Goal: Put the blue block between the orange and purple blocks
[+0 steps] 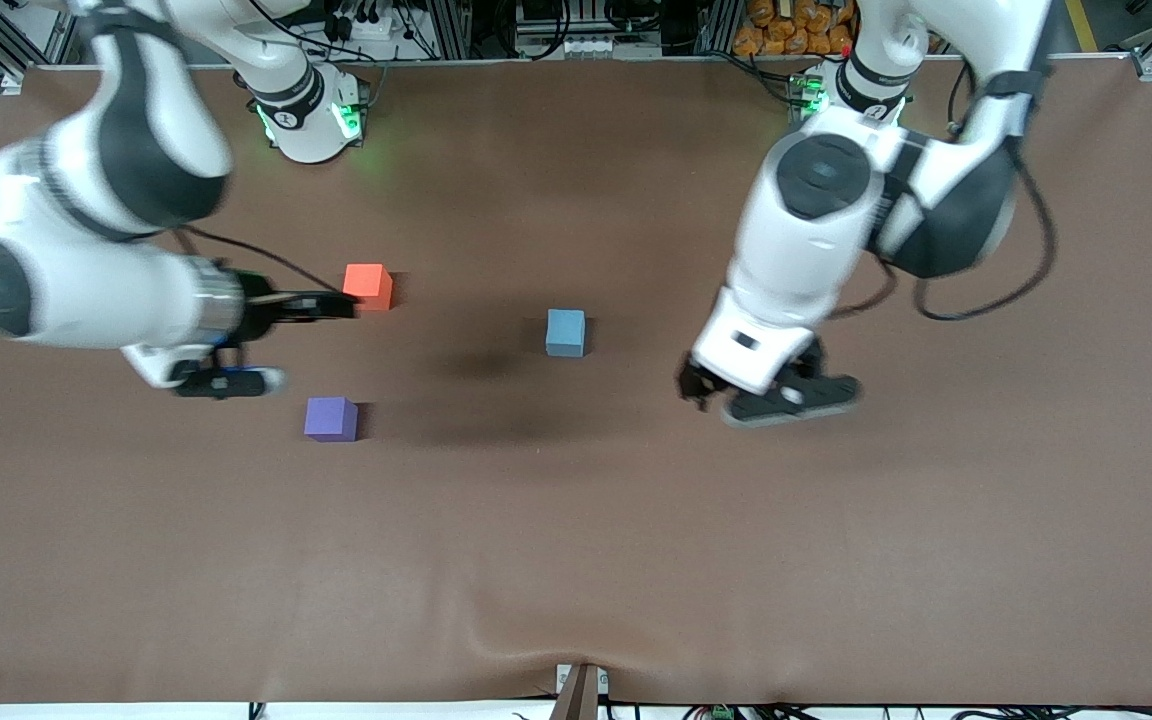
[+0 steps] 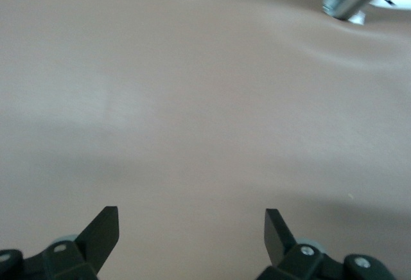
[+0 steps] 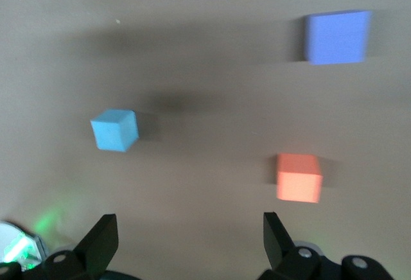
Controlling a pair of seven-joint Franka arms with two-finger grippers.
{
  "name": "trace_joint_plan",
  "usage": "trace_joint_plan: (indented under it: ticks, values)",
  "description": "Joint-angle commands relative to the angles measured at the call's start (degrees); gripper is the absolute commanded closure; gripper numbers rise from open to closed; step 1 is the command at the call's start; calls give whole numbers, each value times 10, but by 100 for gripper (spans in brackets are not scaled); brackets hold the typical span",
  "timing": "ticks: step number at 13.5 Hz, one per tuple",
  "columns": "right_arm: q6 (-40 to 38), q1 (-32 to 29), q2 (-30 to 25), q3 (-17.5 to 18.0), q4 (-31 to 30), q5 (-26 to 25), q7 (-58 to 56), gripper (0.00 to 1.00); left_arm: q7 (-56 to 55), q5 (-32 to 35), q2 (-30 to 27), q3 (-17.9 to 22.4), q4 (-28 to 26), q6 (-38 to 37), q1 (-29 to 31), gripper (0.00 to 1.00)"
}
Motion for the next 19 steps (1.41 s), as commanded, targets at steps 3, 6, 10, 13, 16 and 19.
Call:
trace_joint_plan:
  ticks: [3, 6, 10, 13, 16, 19]
  values:
    - [134, 123, 47, -7, -45, 14, 93, 0, 90, 3, -35, -7, -16, -77, 60, 0]
    - [209, 178, 92, -7, -47, 10, 142, 0, 140, 6, -40, -5, -16, -92, 96, 0]
    - [302, 232, 142, -7, -54, 7, 159, 0, 152, 0, -51, -8, -16, -95, 113, 0]
    - [332, 247, 166, -7, -54, 2, 170, 0, 155, -10, -51, -7, -19, -100, 141, 0]
    - [349, 263, 189, -7, -54, -36, 200, 0, 196, -15, -77, -14, -26, -176, 157, 0]
    - [352, 264, 201, -7, -54, -47, 206, 0, 207, -26, -110, -14, -46, -240, 166, 0]
